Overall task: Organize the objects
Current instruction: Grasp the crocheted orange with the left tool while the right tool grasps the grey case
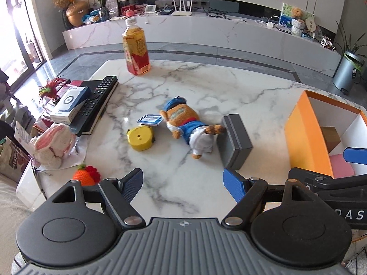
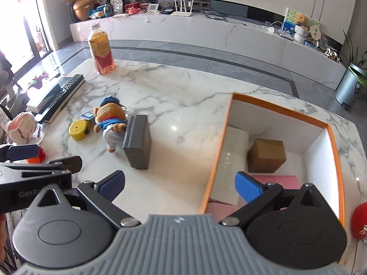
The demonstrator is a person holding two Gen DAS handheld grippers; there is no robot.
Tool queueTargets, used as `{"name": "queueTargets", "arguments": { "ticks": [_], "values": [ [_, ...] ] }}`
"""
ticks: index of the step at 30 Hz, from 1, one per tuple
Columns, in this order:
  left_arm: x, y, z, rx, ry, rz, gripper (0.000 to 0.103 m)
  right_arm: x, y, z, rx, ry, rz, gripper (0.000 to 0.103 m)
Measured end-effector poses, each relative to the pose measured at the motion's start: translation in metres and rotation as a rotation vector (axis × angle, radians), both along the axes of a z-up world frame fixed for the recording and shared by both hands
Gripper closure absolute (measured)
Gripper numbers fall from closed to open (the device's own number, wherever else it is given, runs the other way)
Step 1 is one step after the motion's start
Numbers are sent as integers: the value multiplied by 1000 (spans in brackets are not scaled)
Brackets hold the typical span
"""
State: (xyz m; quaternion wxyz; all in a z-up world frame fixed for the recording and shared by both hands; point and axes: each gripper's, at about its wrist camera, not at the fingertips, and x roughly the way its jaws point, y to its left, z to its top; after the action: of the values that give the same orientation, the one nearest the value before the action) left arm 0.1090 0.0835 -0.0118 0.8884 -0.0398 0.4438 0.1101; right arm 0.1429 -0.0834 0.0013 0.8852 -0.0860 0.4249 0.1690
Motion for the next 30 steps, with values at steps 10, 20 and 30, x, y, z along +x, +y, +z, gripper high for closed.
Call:
{"name": "queueTargets", "arguments": {
  "ticks": [10,20,30],
  "values": [
    [-7,67,-22,11,30,91,12,10,68,-34,-43,35,72,1],
    [9,151,-60,-50,127,238,11,59,102,-94,-112,138,-17,1],
    [40,173,-106,-100,273,285,12,97,117,-118,-59,166,-70,3]
  ]
}}
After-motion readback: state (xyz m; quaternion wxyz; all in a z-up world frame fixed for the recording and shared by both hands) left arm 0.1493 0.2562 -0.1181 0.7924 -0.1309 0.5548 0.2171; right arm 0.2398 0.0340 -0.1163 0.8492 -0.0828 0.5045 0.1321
